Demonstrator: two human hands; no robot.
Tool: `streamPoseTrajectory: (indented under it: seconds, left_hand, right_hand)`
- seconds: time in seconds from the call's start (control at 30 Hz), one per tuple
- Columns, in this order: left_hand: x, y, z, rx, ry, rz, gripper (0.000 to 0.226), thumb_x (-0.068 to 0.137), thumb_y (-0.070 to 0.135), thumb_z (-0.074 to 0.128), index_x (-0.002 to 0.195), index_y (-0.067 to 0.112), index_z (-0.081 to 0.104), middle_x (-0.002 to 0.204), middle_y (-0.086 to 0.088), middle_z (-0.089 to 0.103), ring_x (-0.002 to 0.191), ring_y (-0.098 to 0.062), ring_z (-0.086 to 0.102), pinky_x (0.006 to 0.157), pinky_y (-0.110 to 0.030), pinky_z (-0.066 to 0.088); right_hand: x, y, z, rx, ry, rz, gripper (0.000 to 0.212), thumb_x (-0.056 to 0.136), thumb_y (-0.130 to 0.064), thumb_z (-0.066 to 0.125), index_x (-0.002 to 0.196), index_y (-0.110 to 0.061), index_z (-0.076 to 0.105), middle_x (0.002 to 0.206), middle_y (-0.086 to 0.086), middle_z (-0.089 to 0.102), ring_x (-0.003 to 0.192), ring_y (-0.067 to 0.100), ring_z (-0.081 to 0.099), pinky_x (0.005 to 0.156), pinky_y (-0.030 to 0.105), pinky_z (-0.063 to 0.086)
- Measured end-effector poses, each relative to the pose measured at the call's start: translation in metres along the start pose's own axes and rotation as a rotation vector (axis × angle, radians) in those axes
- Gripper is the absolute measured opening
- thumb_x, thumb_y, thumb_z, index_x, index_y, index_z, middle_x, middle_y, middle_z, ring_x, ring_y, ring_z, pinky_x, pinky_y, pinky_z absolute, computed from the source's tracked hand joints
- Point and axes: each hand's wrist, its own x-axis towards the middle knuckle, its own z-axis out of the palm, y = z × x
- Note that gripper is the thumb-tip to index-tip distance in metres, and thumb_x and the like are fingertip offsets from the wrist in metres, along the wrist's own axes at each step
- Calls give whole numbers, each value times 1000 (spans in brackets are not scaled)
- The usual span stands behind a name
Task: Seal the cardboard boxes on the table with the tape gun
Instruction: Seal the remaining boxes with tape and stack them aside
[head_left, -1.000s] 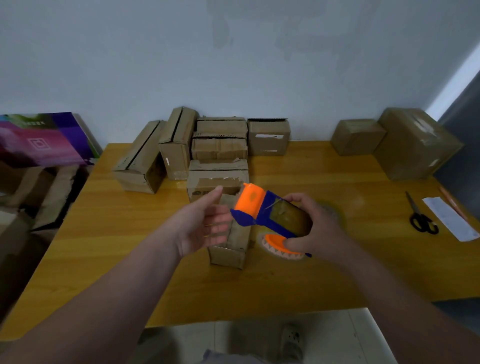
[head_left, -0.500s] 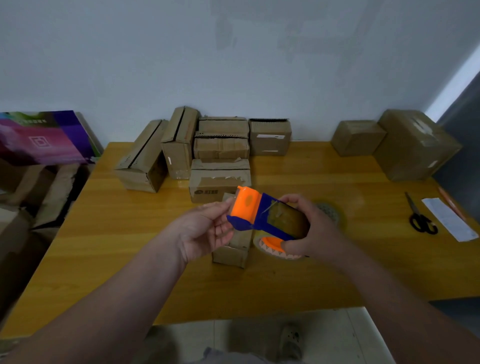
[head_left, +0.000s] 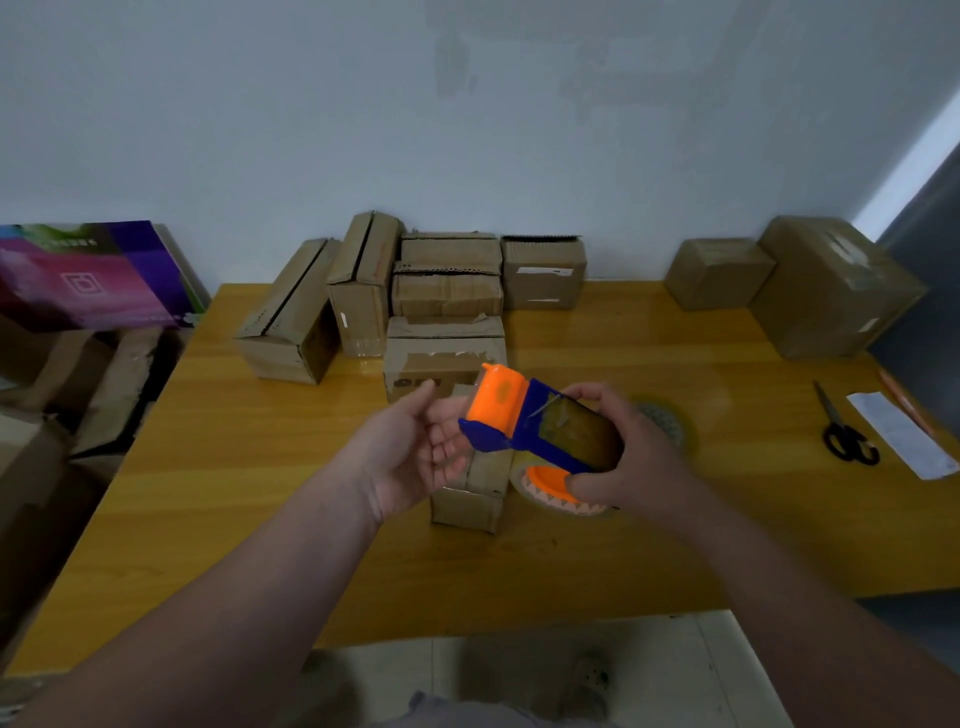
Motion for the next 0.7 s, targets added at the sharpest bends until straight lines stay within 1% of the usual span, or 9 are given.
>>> streamPoseTrajectory:
  seconds: [0.07,0.13,0.23,0.33,0.4,0.5,0.6,0.63,0.7]
  left_hand:
    - [0,2,-1,74,52,39,42,97,39,47,71,16,70,66,0,57,62,-11,53,63,-27,41]
    - [3,1,-4,182,154,86,17,92,23,59,80,14,66,65,0,53,59,-10,47,58,-25,40]
    - [5,-2,-5,316,268,128,3,89,12,64,87,10,66,66,-1,57,57,-9,49,52,-22,41]
    - [3,-2,-17,356,357,162,7,89,15,62,91,9,65,73,-2,62,68,-13,53,60,-24,42]
    - [3,-3,-35,440,455,211,10,90,17,62,84,10,65,76,-3,63,76,-15,54,66,-27,41]
    - [3,-14,-52,523,495,244,21,89,19,66,72,7,66,77,-5,66,79,-17,57,72,-33,43]
    - [5,-31,-51,581,531,262,30,88,24,68,67,3,65,80,-6,68,81,-16,59,80,-39,44]
    - [7,-36,-51,585,550,271,30,88,25,69,67,3,66,79,-6,68,80,-17,59,79,-40,45]
    - [11,-42,-51,596,587,285,31,88,26,68,66,4,66,77,-6,67,77,-17,59,74,-38,45]
  right_hand:
    - [0,0,-2,-19,-2,-1,72,59,-15,82,111,-48,46,114,-17,50,101,8,58,64,16,52]
    - [0,-1,-2,-65,-14,-11,71,64,-11,83,111,-49,47,115,-20,50,102,6,59,65,18,54]
    - [-2,-5,-6,-188,-76,-20,73,69,-10,80,118,-53,46,117,-24,50,98,-9,56,65,16,54]
    - [-10,-7,-24,-351,-108,-4,76,67,-18,82,125,-50,45,113,-23,50,95,-12,54,63,10,49]
    - [-19,-4,-38,-407,-113,29,75,65,-20,83,122,-51,44,111,-20,52,94,-11,54,64,9,48]
    - [-27,4,-44,-447,-153,85,75,68,-19,84,125,-48,45,115,-18,53,100,-3,57,71,13,52]
    - [-27,18,-39,-511,-146,85,78,65,-30,86,131,-45,47,120,-14,54,106,5,57,83,23,55]
    - [-26,21,-38,-530,-141,84,80,64,-33,86,134,-43,46,122,-14,53,107,6,57,85,24,55]
    - [-25,28,-37,-556,-136,78,82,65,-34,86,136,-40,45,122,-14,52,107,4,56,83,18,52]
